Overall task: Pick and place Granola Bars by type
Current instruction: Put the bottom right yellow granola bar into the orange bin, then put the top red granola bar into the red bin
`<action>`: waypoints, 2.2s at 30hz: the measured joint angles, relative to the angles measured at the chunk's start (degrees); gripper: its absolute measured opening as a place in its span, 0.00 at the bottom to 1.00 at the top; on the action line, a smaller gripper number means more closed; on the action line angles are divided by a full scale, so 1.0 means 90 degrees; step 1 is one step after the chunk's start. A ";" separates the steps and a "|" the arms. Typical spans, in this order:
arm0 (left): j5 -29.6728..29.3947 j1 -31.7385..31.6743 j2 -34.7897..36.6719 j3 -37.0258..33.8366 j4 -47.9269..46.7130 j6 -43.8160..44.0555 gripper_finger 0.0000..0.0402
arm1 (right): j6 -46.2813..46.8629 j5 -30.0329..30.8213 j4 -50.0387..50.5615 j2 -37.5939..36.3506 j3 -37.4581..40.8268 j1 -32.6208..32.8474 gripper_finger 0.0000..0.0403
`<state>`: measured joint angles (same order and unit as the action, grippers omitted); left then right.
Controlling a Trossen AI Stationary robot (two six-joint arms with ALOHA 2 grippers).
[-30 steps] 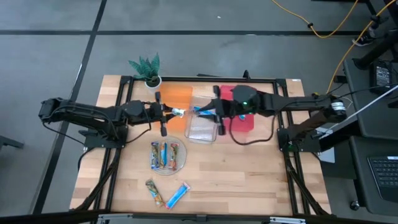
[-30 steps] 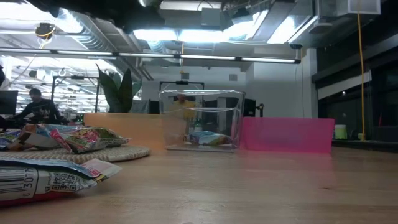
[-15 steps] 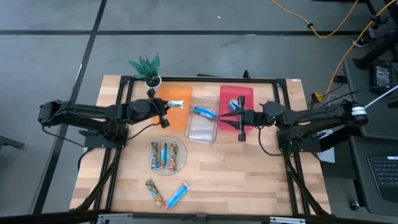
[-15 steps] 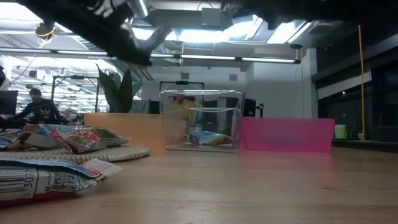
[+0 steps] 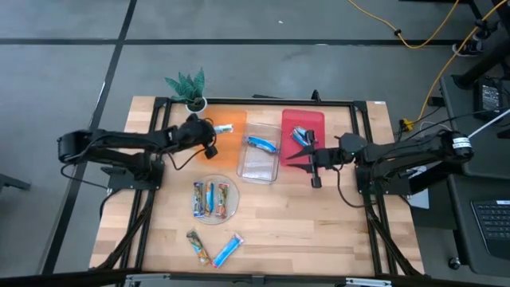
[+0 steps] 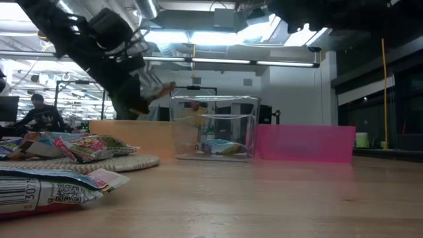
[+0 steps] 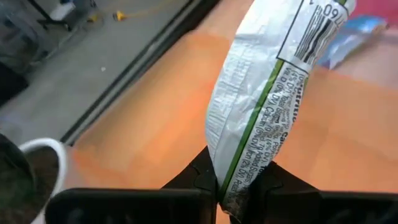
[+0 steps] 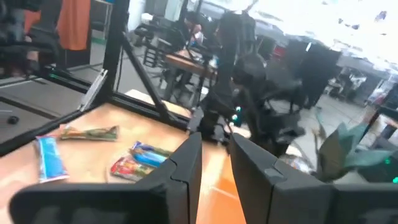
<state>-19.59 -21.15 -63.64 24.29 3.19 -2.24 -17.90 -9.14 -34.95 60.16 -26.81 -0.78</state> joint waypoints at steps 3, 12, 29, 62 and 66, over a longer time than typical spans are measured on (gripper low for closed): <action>0.0023 -0.0098 -0.0244 0.0000 0.0018 -0.0002 0.08 | -0.0023 0.0123 0.0118 -0.0081 0.0000 -0.0017 0.22; 0.0021 -0.0253 -0.0614 0.0000 0.0056 -0.0168 0.11 | 0.0229 0.0874 -0.0001 -0.0094 0.0000 -0.0026 0.22; 0.0031 -0.0248 -0.0621 0.0000 0.0612 -0.0338 0.46 | 0.0157 0.0895 -0.0189 -0.0094 -0.0002 -0.0026 0.22; 0.0985 0.0159 0.0459 0.0149 -0.0156 -0.0384 0.53 | 0.0295 0.1456 0.2305 -0.2868 -0.0007 -0.0009 0.22; 0.1066 0.0582 0.0980 0.0404 -0.0896 -0.0073 0.53 | 0.0292 0.1454 0.2305 -0.2868 -0.0007 -0.0009 0.22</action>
<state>-9.99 -15.91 -54.82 27.93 -4.87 -2.90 -15.27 3.94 -14.20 34.35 -26.87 -0.86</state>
